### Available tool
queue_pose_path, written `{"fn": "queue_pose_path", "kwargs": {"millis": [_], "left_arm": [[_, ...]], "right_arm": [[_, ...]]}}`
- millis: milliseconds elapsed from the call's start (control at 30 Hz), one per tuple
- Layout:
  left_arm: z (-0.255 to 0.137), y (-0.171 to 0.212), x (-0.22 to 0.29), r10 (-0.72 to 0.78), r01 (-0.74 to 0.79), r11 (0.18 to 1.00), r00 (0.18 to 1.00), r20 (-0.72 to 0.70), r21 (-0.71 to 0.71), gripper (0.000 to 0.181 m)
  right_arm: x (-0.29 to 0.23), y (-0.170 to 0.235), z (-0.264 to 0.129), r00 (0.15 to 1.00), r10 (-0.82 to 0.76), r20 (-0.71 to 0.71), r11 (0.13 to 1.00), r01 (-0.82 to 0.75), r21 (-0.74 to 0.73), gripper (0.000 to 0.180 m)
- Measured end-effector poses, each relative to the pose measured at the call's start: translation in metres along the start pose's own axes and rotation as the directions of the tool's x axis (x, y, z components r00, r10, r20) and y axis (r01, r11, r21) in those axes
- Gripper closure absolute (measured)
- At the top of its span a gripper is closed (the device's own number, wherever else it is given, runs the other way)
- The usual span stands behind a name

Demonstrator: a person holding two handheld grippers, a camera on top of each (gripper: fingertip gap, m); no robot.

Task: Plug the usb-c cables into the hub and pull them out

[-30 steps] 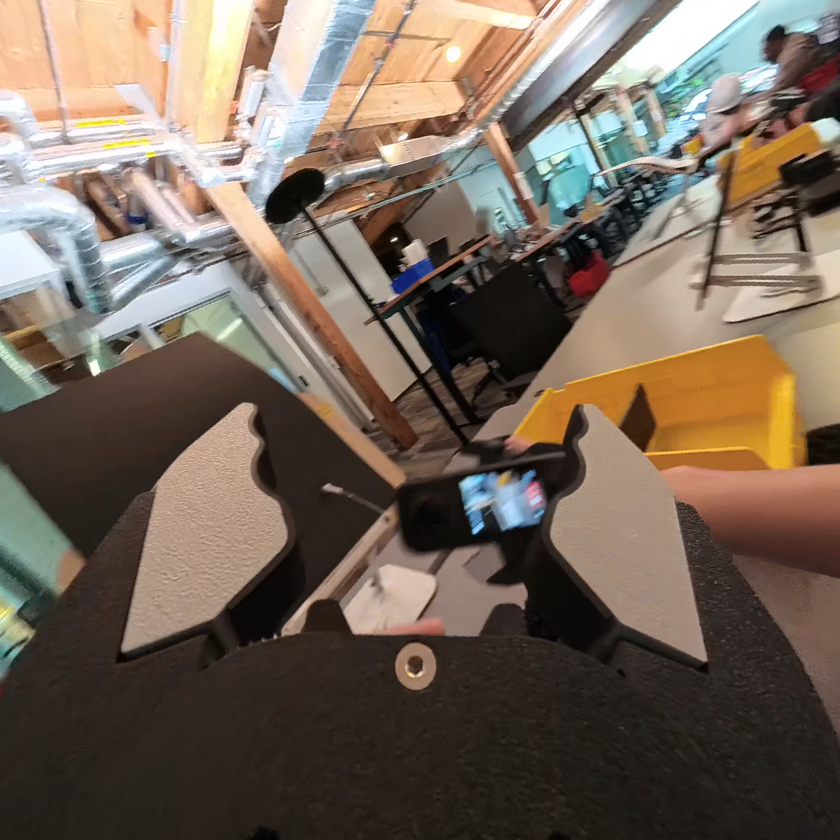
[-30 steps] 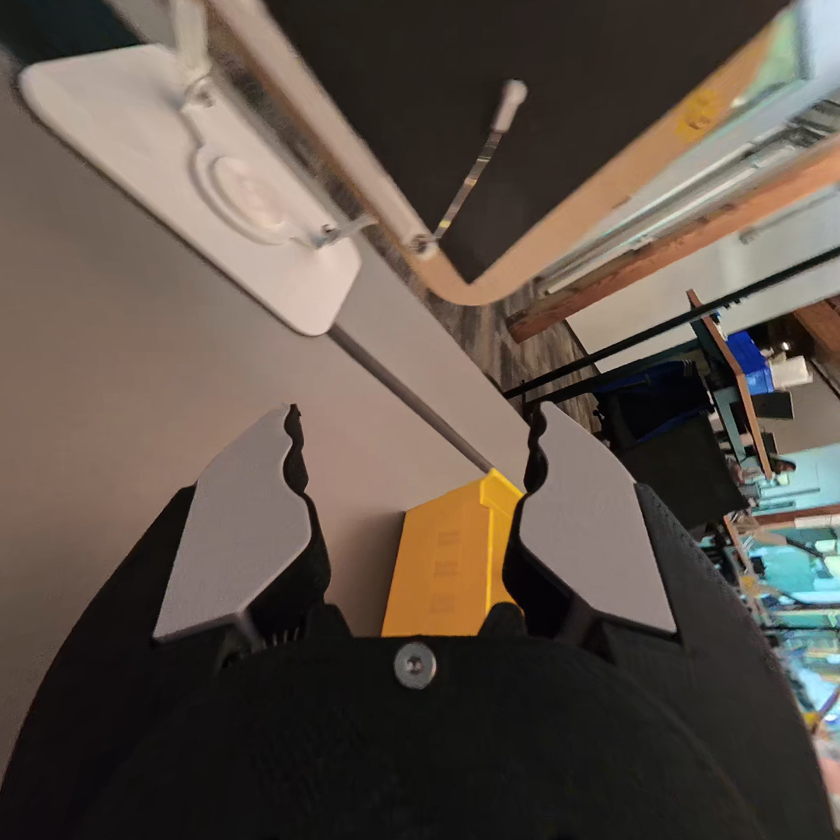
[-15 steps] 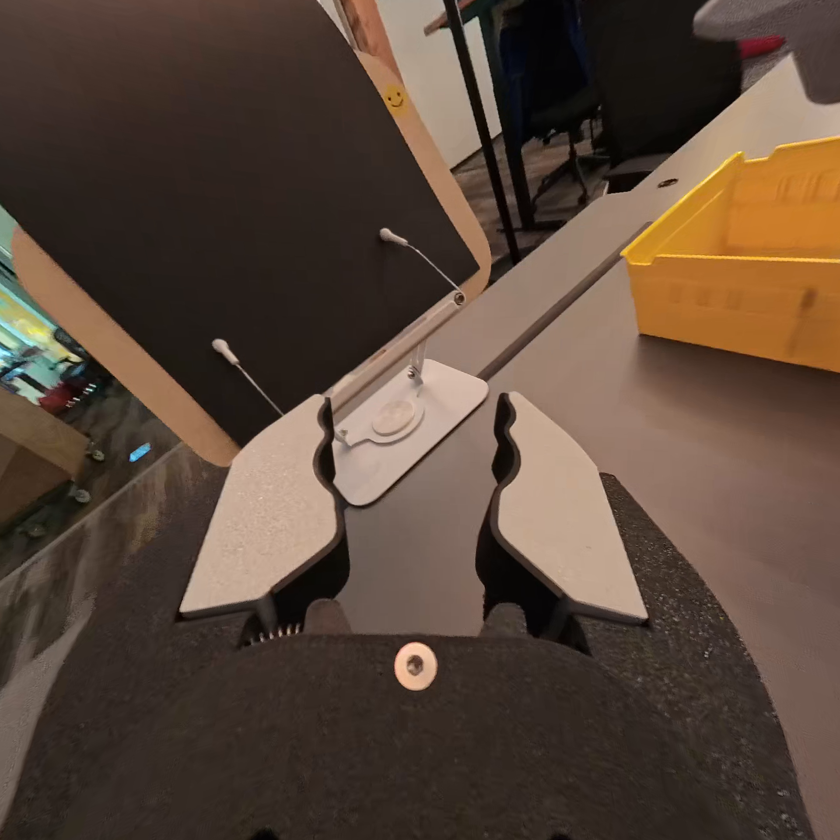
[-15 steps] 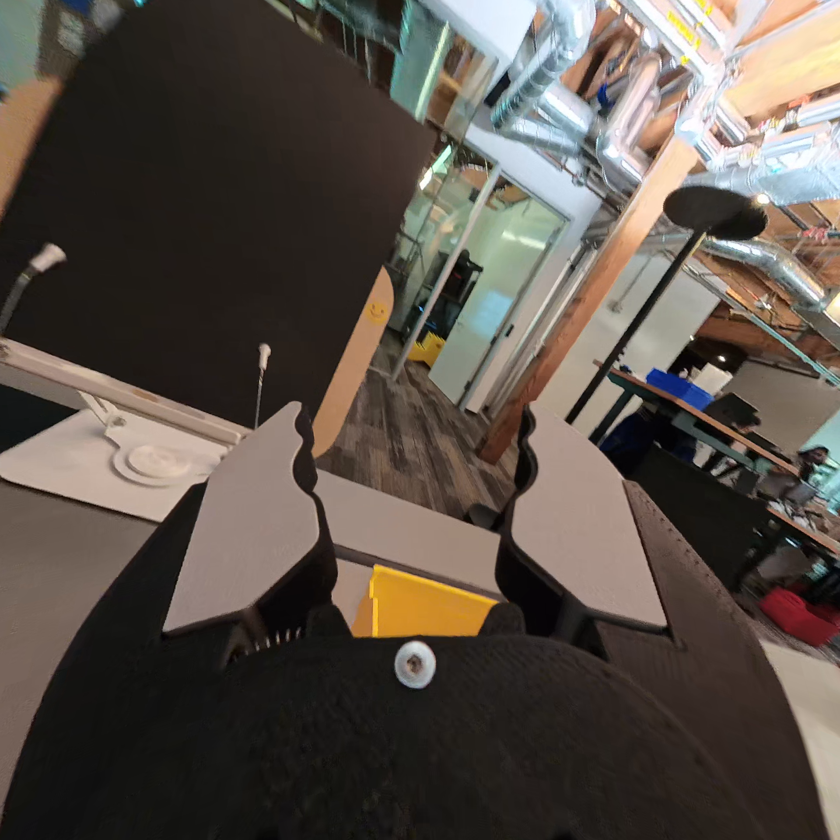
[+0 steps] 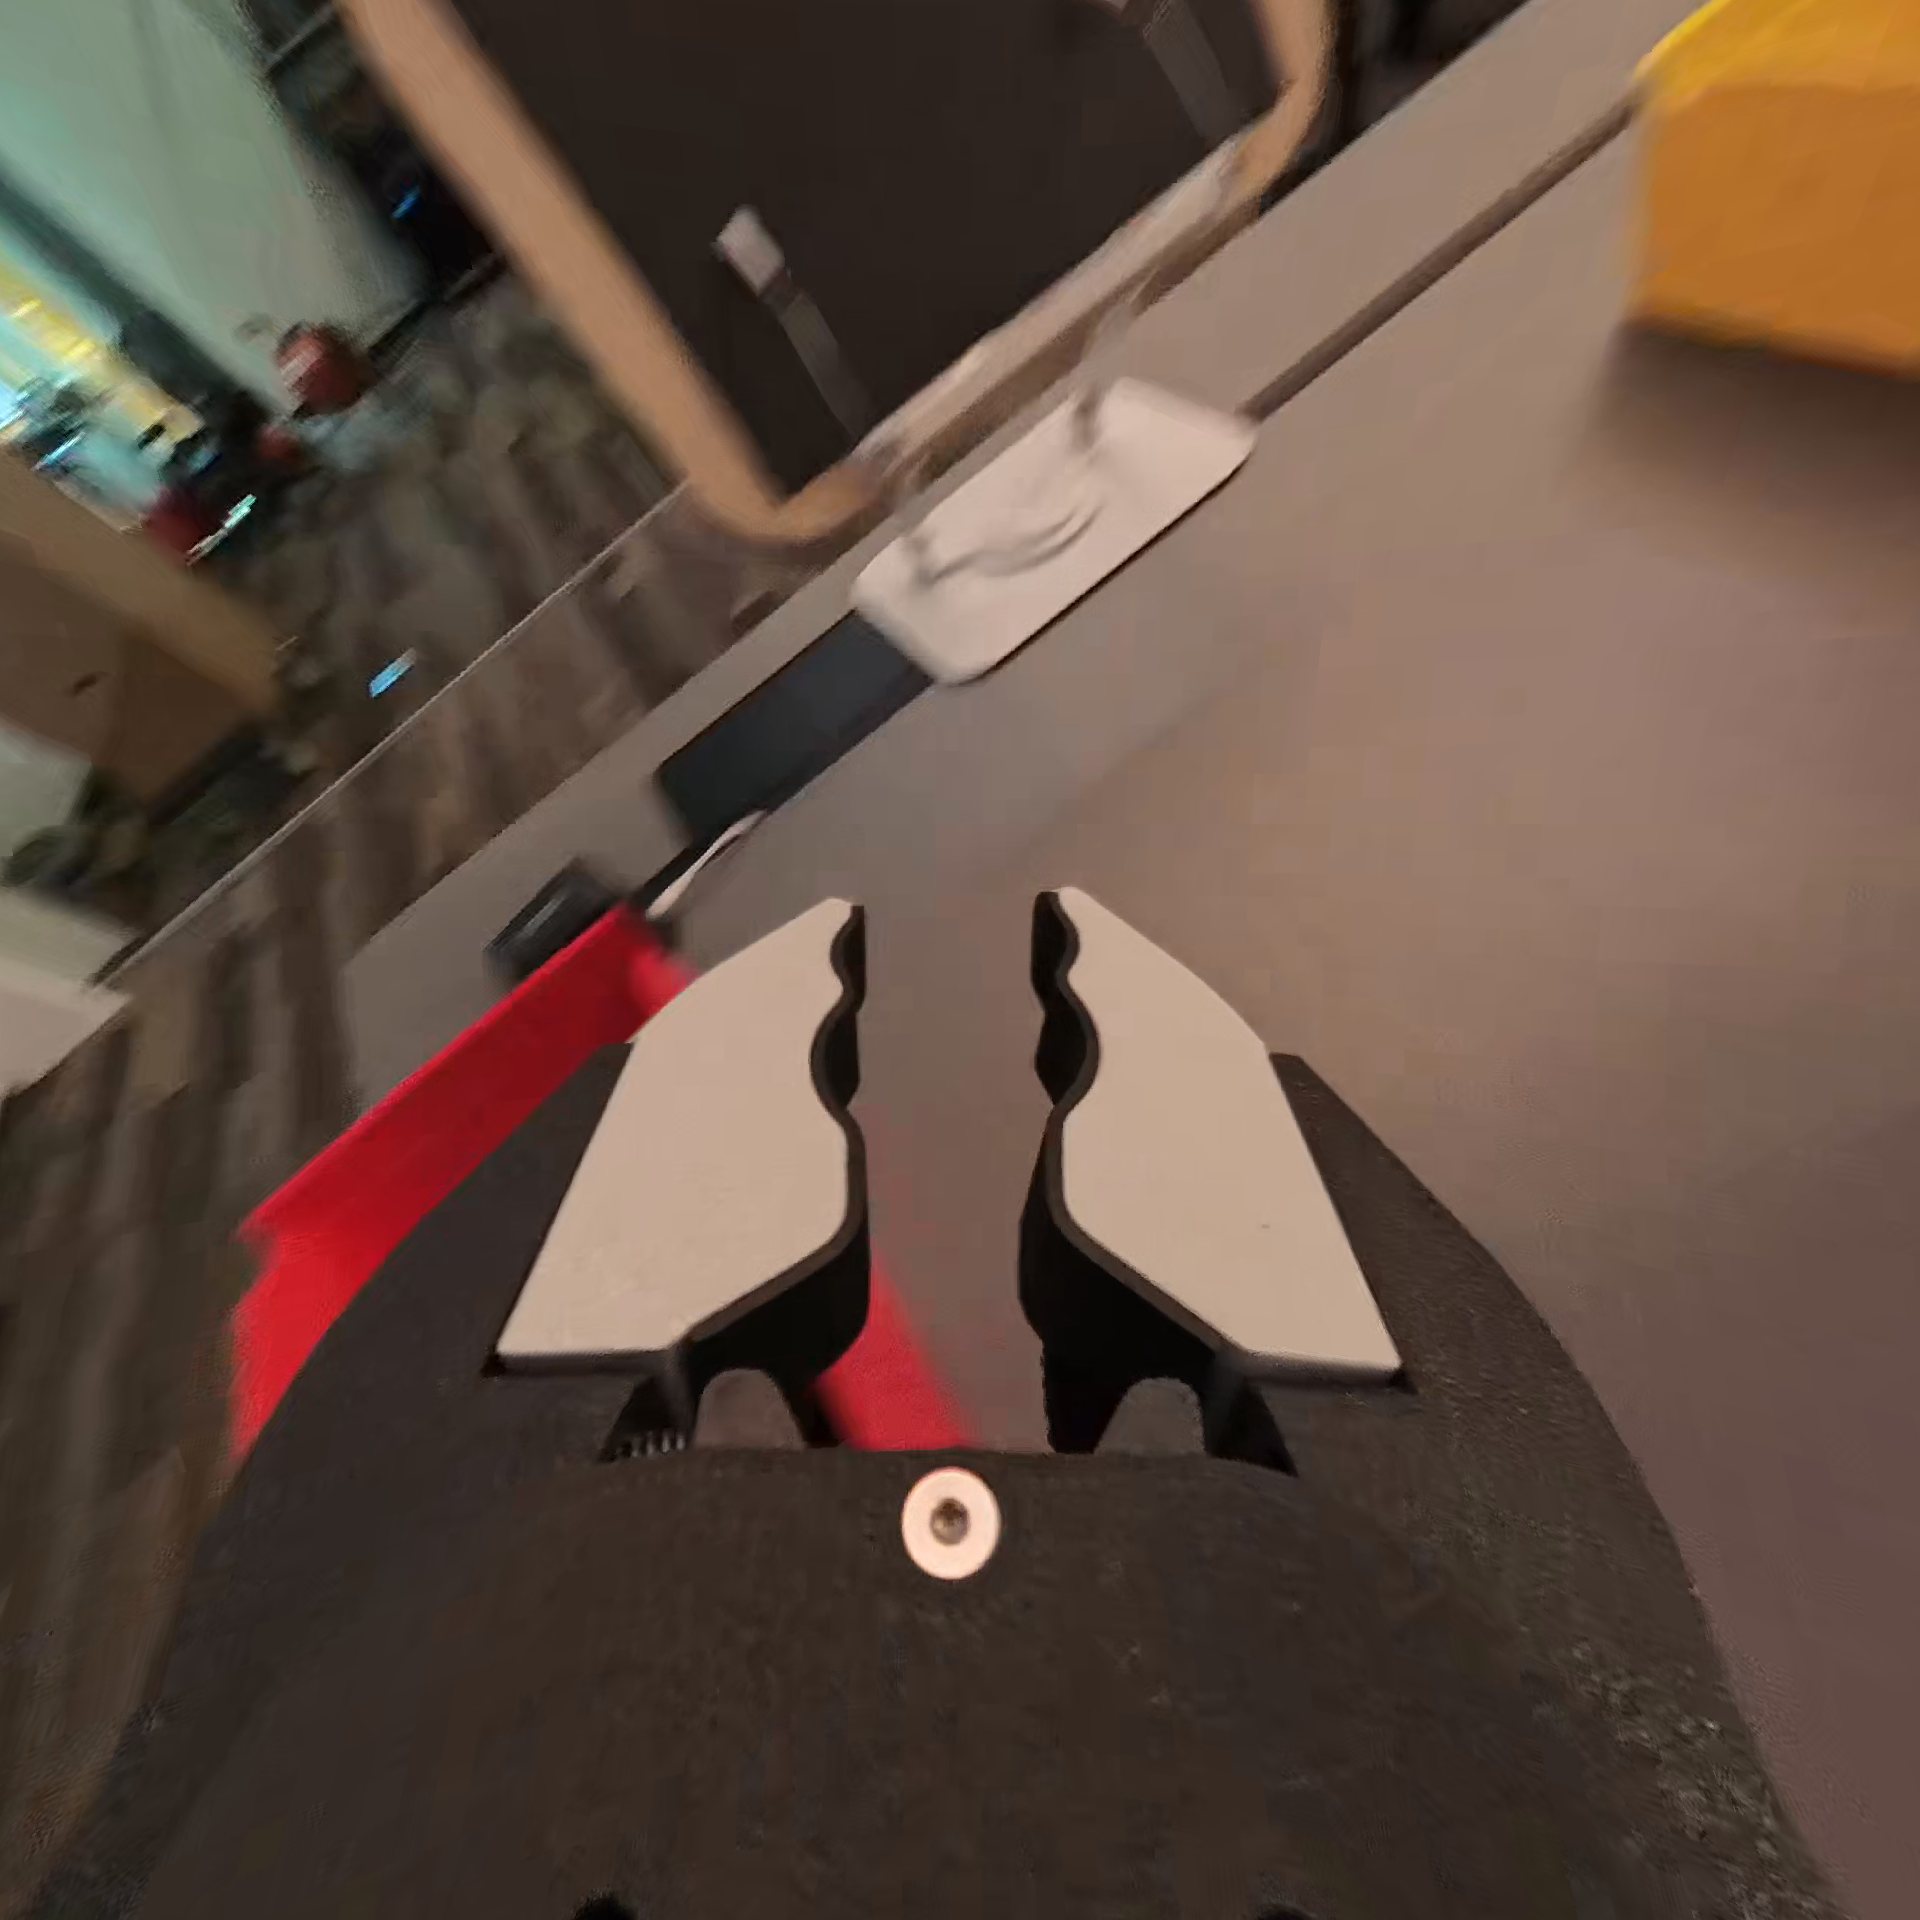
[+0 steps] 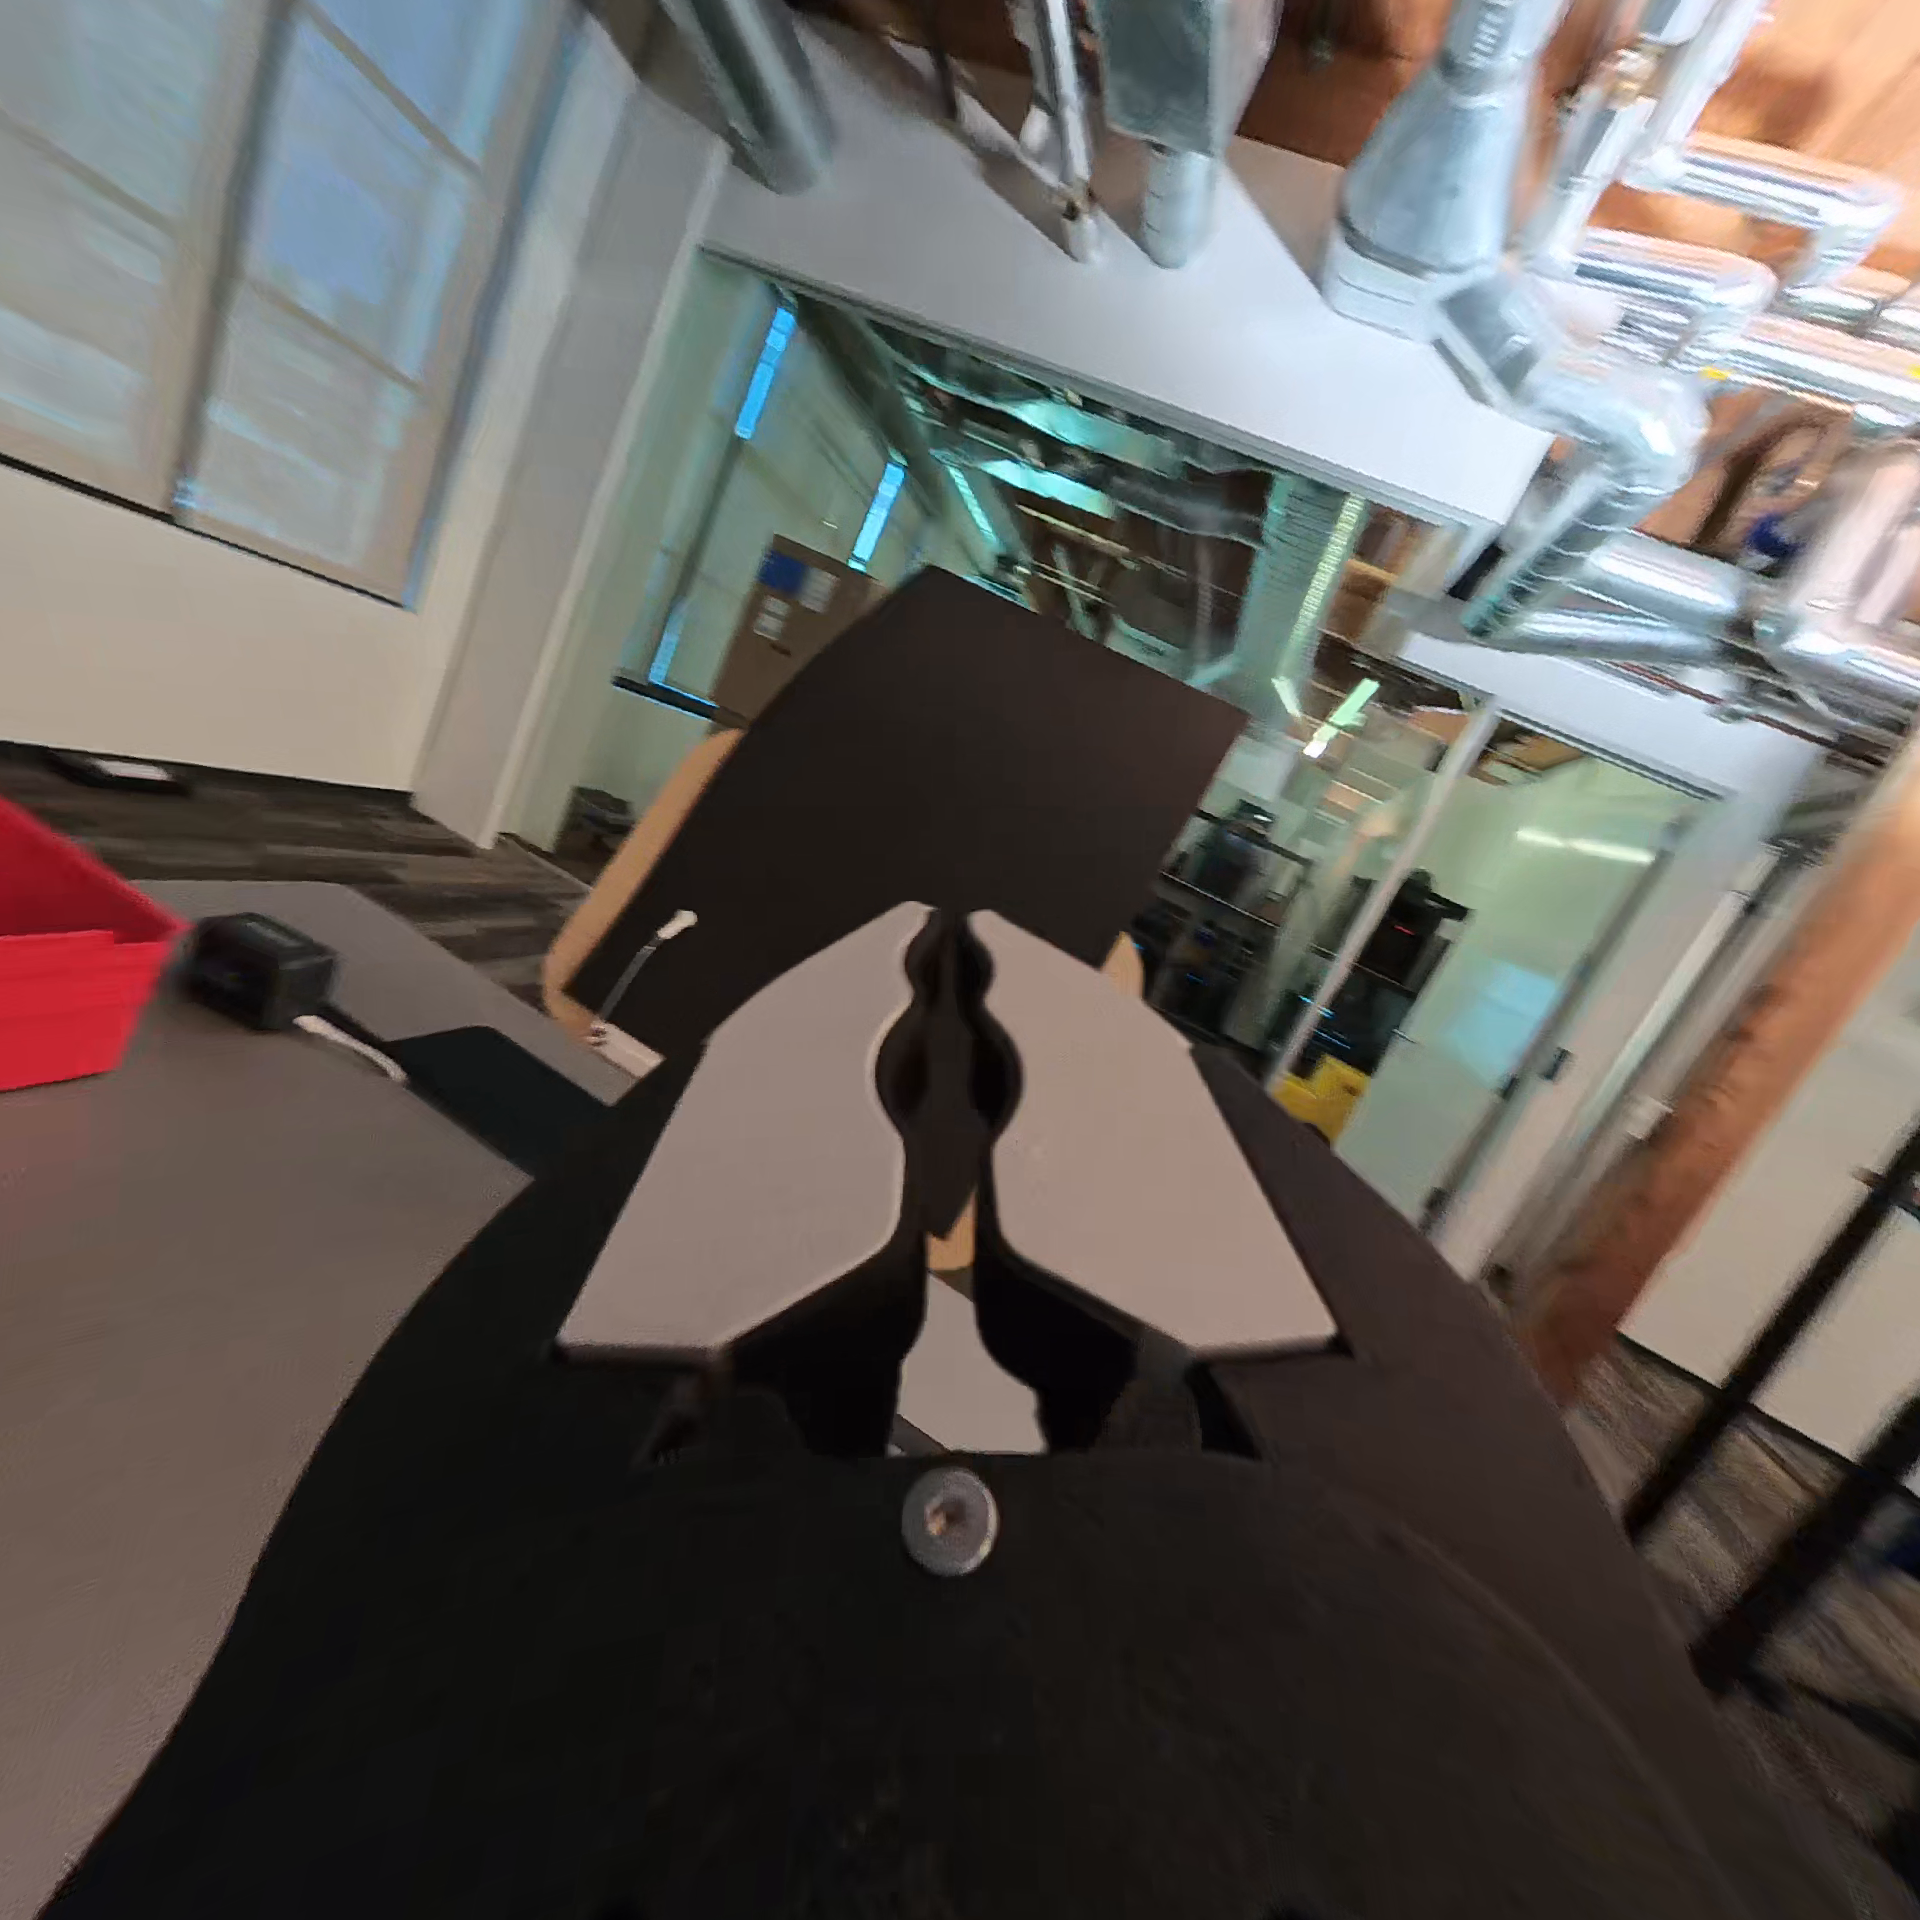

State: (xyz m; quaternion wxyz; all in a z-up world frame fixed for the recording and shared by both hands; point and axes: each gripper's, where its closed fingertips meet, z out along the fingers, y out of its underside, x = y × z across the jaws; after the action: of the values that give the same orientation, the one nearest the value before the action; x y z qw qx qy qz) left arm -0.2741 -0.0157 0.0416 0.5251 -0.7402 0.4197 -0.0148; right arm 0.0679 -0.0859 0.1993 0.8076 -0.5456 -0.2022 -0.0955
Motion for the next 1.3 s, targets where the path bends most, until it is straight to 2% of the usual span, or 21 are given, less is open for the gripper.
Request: {"fn": "queue_pose_path", "kwargs": {"millis": [100, 200, 267, 333, 367, 433, 567, 667, 800, 833, 900, 967, 1300], "left_arm": [[-0.04, 0.062, -0.061, 0.067, -0.043, 0.975, 0.992, 0.104, -0.217, 0.18], [-0.07, 0.113, -0.12, 0.184, -0.09, 0.898, 0.966, 0.182, -0.43, 0.175], [-0.073, 0.142, -0.134, 0.297, -0.204, 0.826, 0.95, 0.098, -0.525, 0.172], [-0.073, 0.169, -0.141, 0.442, -0.345, 0.71, 0.897, 0.007, -0.614, 0.163], [-0.071, 0.181, -0.139, 0.495, -0.416, 0.65, 0.867, -0.061, -0.636, 0.15], [-0.064, 0.197, -0.131, 0.538, -0.494, 0.584, 0.83, -0.149, -0.644, 0.144], [-0.042, 0.21, -0.131, 0.5, -0.488, 0.604, 0.848, -0.177, -0.63, 0.139], [-0.028, 0.212, -0.133, 0.447, -0.46, 0.646, 0.875, -0.186, -0.609, 0.144], [-0.018, 0.226, -0.137, 0.394, -0.43, 0.652, 0.896, -0.206, -0.625, 0.161], [-0.019, 0.228, -0.141, 0.389, -0.423, 0.645, 0.898, -0.203, -0.636, 0.173], [-0.022, 0.222, -0.144, 0.354, -0.392, 0.659, 0.915, -0.196, -0.642, 0.177], [-0.031, 0.2, -0.15, 0.342, -0.371, 0.683, 0.924, -0.173, -0.63, 0.177], [-0.098, 0.038, -0.204, 0.48, -0.391, 0.715, 0.877, 0.001, -0.58, 0.178]], "right_arm": [[-0.009, -0.002, 0.0, 0.998, 0.01, 0.063, 1.0, -0.01, -0.003, 0.179], [-0.013, 0.004, 0.004, 0.997, -0.049, 0.055, 0.998, 0.051, -0.037, 0.174], [-0.016, 0.011, 0.008, 0.995, -0.082, 0.05, 0.994, 0.086, -0.072, 0.167], [-0.022, 0.018, 0.013, 0.993, -0.096, 0.066, 0.989, 0.103, -0.105, 0.16], [-0.026, 0.022, 0.015, 0.992, -0.103, 0.074, 0.987, 0.111, -0.119, 0.157], [-0.031, 0.027, 0.019, 0.988, -0.131, 0.077, 0.98, 0.141, -0.142, 0.154], [-0.038, 0.036, 0.025, 0.981, -0.175, 0.087, 0.966, 0.188, -0.175, 0.152], [-0.039, 0.04, 0.026, 0.978, -0.187, 0.091, 0.961, 0.202, -0.191, 0.152], [-0.038, 0.048, 0.028, 0.975, -0.197, 0.101, 0.952, 0.215, -0.218, 0.152], [-0.038, 0.049, 0.028, 0.975, -0.196, 0.102, 0.951, 0.214, -0.224, 0.152], [-0.037, 0.052, 0.029, 0.975, -0.194, 0.11, 0.948, 0.215, -0.234, 0.152], [-0.037, 0.056, 0.029, 0.974, -0.194, 0.115, 0.944, 0.218, -0.248, 0.152], [-0.034, 0.064, 0.028, 0.971, -0.203, 0.13, 0.929, 0.233, -0.287, 0.152]]}}
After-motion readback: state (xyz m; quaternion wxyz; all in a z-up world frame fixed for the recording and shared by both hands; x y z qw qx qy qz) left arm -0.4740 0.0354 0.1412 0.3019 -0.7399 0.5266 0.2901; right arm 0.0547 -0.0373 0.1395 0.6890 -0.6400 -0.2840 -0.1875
